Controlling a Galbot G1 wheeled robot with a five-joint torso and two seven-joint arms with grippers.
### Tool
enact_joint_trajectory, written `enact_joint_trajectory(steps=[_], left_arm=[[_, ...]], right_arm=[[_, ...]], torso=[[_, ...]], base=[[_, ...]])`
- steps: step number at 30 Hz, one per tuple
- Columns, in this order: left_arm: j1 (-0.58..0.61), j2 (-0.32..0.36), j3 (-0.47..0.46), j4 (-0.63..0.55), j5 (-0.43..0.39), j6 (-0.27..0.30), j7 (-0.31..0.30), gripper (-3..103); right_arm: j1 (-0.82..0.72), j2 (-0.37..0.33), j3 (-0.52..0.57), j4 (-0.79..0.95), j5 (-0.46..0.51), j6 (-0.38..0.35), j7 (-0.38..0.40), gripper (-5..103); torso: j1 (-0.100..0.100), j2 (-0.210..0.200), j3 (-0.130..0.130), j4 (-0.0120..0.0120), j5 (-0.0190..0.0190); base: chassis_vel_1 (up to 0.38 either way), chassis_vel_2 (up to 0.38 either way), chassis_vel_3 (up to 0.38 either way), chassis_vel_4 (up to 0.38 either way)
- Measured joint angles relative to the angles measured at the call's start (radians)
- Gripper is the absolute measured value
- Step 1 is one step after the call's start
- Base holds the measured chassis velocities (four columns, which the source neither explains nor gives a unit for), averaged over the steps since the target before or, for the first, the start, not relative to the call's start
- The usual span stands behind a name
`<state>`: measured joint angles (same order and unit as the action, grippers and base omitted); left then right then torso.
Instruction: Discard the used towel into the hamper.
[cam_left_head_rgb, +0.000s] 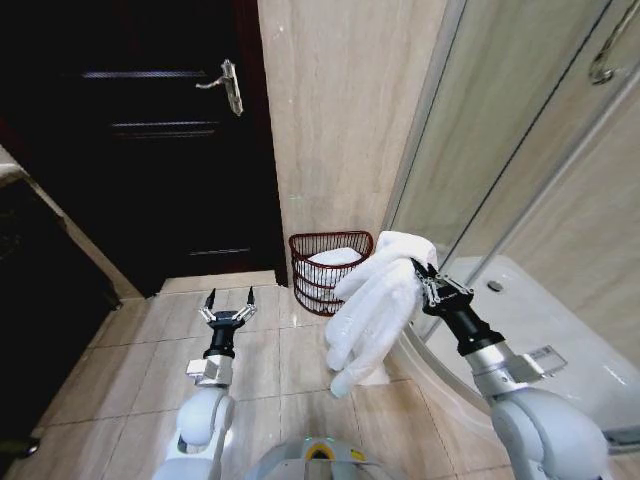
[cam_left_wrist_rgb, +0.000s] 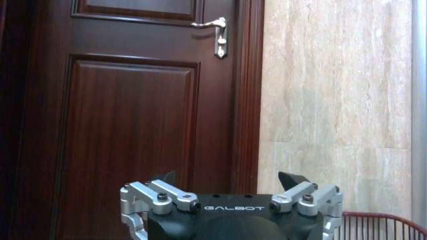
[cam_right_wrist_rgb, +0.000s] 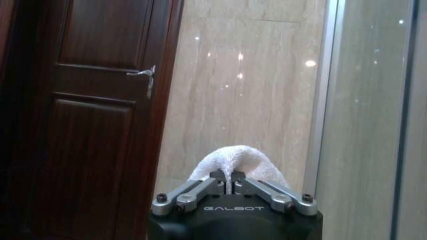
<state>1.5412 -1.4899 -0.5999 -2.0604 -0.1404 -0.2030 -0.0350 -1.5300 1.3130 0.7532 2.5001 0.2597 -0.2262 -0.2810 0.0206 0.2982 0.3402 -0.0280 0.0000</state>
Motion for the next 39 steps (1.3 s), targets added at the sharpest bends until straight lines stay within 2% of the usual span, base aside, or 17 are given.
enact_joint_trajectory(steps=[22,30,39], left_arm=[[0.010,-0.003,0.002,-0.023,-0.001,0.014,0.000,100],[0.013,-0.012,0.005,-0.026,0.012,0.017,0.001,100],[0.028,-0.023,-0.004,-0.077,0.017,0.045,-0.001,100]], right_arm=[[0.008,-0.017,0.013,0.000,0.022,-0.010,0.002,3],[0.023,-0.043,0.045,0.000,0.063,-0.025,0.007,3],[0.049,-0.058,0.064,0.000,0.109,-0.033,0.012,3]], torso=[[0.036,0.092,0.057,0.0001,0.0001],[0.048,0.124,0.076,0.0001,0.0000],[0.065,0.166,0.101,0.0001,0.0000]], base=[[0.000,0.000,0.000,0.000],[0.000,0.000,0.000,0.000],[0.000,0.000,0.000,0.000]])
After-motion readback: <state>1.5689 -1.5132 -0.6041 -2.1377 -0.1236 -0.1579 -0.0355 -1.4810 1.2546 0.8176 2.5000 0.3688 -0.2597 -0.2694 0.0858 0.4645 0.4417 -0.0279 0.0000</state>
